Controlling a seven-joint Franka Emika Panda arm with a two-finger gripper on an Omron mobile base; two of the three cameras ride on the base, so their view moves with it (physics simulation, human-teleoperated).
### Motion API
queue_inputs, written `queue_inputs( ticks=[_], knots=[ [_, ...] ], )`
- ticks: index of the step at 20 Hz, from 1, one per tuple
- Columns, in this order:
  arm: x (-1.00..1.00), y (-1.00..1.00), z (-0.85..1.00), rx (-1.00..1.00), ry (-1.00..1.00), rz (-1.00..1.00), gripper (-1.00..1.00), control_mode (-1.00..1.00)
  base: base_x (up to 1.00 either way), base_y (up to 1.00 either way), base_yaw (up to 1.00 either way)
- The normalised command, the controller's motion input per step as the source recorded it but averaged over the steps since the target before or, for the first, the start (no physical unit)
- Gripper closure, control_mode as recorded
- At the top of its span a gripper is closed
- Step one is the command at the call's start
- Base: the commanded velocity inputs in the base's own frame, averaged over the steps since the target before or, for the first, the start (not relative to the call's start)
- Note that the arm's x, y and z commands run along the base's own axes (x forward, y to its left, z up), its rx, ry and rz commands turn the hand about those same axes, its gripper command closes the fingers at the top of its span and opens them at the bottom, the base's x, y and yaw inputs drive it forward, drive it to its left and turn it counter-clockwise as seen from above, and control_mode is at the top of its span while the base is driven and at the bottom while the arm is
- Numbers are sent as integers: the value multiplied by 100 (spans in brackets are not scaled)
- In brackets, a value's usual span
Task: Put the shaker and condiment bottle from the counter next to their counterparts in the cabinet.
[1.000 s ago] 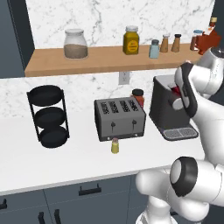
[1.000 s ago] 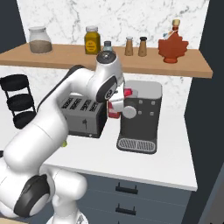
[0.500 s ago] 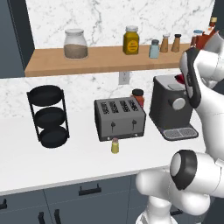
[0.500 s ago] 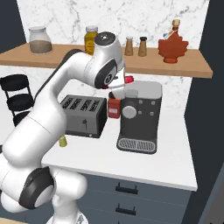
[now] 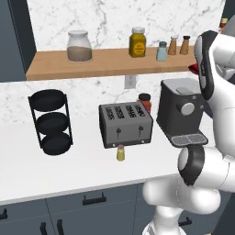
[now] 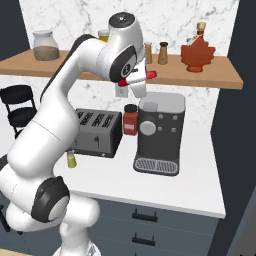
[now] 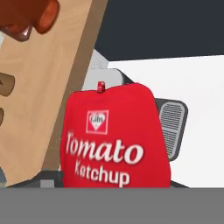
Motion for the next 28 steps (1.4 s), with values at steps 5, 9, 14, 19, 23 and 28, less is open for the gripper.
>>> queue_inputs(
  ticks=[5, 9, 14, 19, 23, 28],
  knots=[
    [5, -11, 36, 0, 0, -4, 100, -100, 0, 0, 0],
    [12, -11, 38, 0, 0, -1, 100, -100, 0, 0, 0],
    [24, -14, 12, 0, 0, 0, 100, -100, 0, 0, 0],
    [42, -14, 0, -1, 0, 0, 100, -100, 0, 0, 0],
    [44, -14, 0, -1, 0, 0, 100, -100, 0, 0, 0],
    [26, -20, 1, 0, 0, 0, 100, -100, 0, 0, 0]
  ],
)
